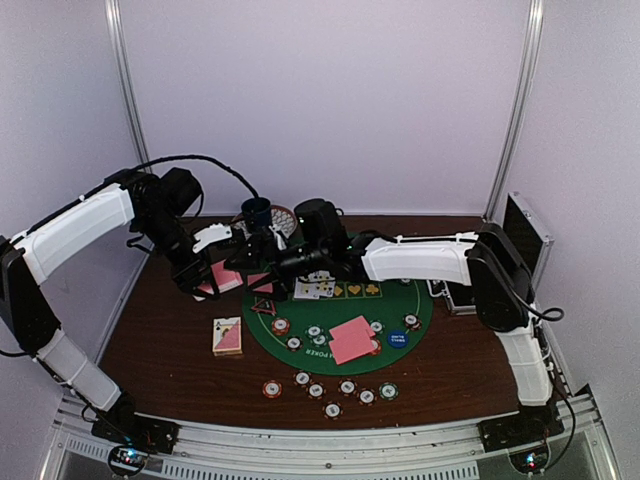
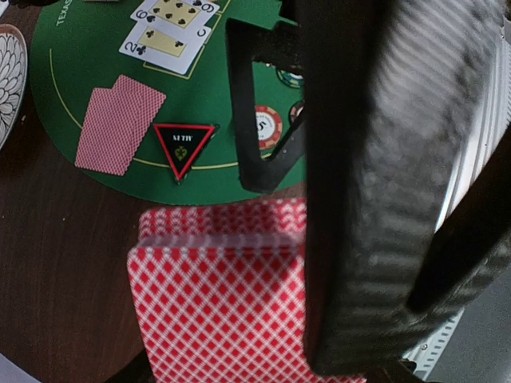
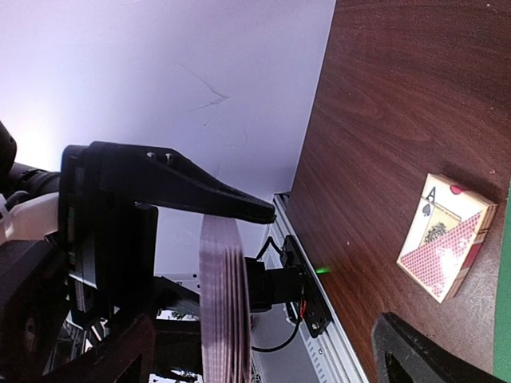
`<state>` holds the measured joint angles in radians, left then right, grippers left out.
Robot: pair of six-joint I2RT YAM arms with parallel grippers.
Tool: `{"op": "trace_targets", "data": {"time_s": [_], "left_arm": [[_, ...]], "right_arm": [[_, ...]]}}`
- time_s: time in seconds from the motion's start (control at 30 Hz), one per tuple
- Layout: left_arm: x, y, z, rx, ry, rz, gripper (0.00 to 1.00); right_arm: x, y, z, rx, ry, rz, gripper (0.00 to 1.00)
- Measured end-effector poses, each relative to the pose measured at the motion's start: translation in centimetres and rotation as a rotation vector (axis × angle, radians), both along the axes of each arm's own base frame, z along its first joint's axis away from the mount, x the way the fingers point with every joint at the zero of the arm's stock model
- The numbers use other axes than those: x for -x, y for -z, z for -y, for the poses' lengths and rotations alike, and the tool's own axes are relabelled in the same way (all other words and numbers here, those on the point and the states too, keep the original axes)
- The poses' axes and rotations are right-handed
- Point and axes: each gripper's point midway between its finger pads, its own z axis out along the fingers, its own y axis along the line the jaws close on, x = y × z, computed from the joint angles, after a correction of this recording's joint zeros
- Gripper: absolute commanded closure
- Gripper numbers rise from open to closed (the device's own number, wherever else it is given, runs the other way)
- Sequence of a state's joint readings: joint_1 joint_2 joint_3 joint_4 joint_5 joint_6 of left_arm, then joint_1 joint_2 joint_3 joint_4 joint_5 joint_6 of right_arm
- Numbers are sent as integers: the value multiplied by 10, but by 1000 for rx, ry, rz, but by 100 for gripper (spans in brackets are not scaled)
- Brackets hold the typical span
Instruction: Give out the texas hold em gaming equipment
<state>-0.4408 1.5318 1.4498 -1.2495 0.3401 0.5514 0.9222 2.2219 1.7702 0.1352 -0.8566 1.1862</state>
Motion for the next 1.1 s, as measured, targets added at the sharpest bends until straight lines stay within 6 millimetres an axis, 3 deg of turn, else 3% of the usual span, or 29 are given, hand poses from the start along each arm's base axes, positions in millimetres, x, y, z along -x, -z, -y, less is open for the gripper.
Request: {"op": "trace_targets", "data": {"time_s": [0.37, 0.63, 0.87, 1.1], "left_arm": [[-1, -2, 2, 13, -5, 1, 100], [-1, -2, 2, 13, -4, 0, 100], [0, -2, 2, 14, -3, -1, 100], [2, -3, 6, 21, 9, -3, 100]], "right_arm": [[-13, 6, -23, -36, 8, -61, 9], [-16, 14, -27, -36, 20, -104, 15], [-17, 16, -22, -46, 15, -84, 20], [-15, 8, -3, -19, -1, -41, 25]]}}
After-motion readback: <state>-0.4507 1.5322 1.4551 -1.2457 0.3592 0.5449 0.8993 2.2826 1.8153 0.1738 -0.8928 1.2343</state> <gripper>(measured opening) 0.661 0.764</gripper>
